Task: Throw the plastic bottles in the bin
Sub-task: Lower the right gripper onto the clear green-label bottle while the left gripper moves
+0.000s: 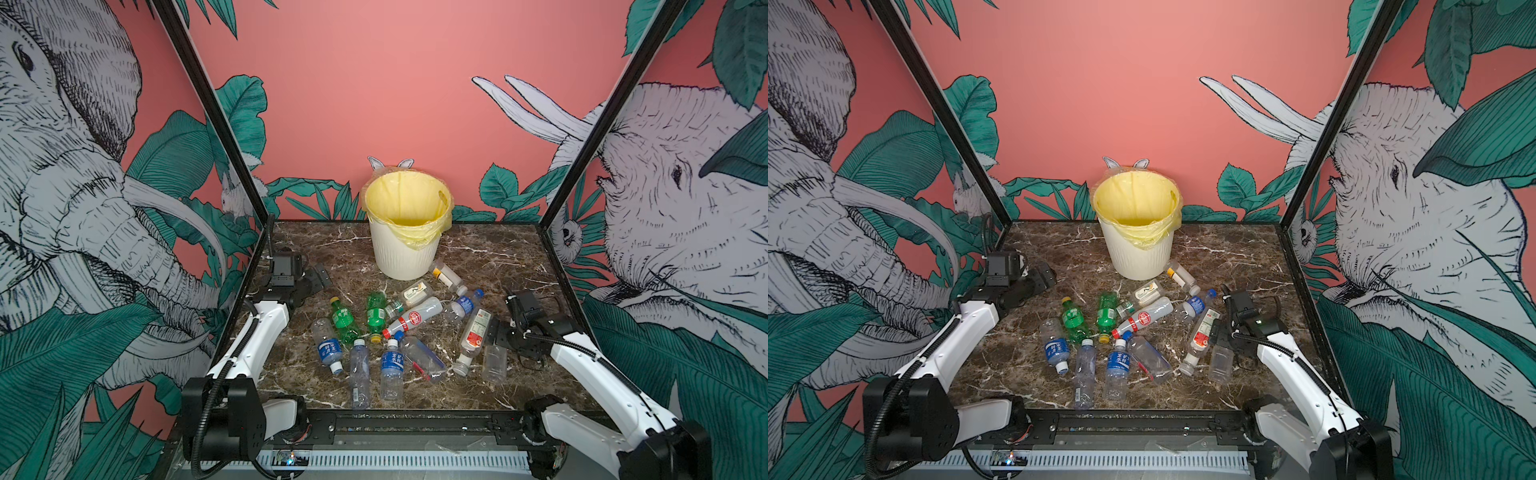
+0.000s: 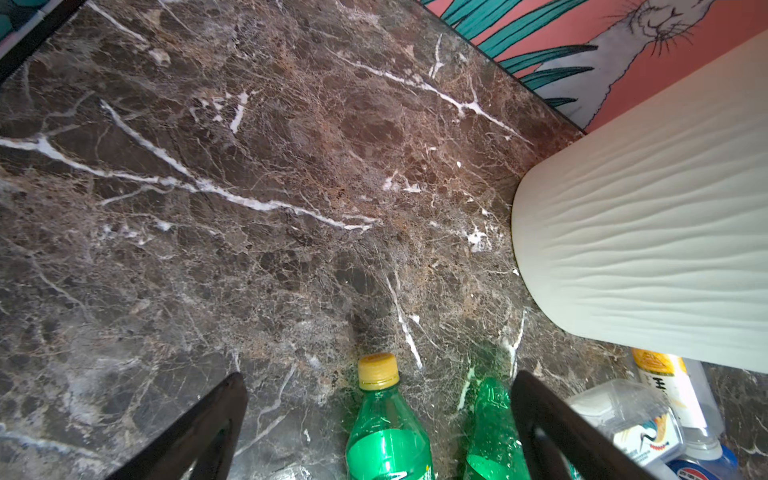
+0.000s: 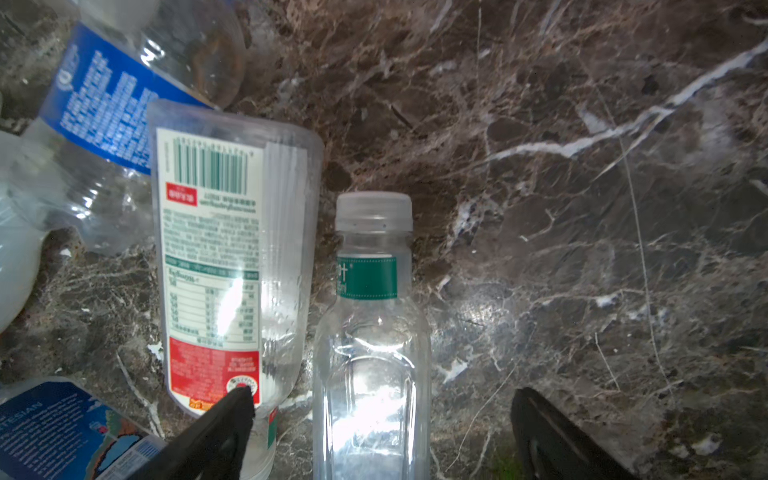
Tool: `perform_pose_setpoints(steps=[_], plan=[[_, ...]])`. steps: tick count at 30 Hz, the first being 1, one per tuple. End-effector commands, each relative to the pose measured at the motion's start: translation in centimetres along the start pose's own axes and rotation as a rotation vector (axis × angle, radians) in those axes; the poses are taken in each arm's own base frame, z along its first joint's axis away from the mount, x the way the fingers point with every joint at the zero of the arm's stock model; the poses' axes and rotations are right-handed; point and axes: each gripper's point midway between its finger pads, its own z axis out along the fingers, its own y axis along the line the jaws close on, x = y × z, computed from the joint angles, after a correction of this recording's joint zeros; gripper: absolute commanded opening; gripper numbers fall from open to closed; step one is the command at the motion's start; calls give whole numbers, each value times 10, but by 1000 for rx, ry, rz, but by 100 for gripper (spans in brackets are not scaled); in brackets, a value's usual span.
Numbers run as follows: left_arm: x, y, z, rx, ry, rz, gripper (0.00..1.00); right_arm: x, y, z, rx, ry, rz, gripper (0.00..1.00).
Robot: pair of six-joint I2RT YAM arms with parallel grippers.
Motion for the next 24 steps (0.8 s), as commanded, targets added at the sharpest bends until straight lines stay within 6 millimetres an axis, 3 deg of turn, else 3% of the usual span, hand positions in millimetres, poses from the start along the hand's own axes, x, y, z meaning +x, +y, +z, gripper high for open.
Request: perform_pose_setpoints(steps=[1, 24], plan=[[10, 1, 2, 16, 34, -6, 100, 12, 1, 3, 0, 33, 27, 90], [30, 23, 7, -66, 66, -16, 99, 40, 0, 41, 46, 91, 5, 79]])
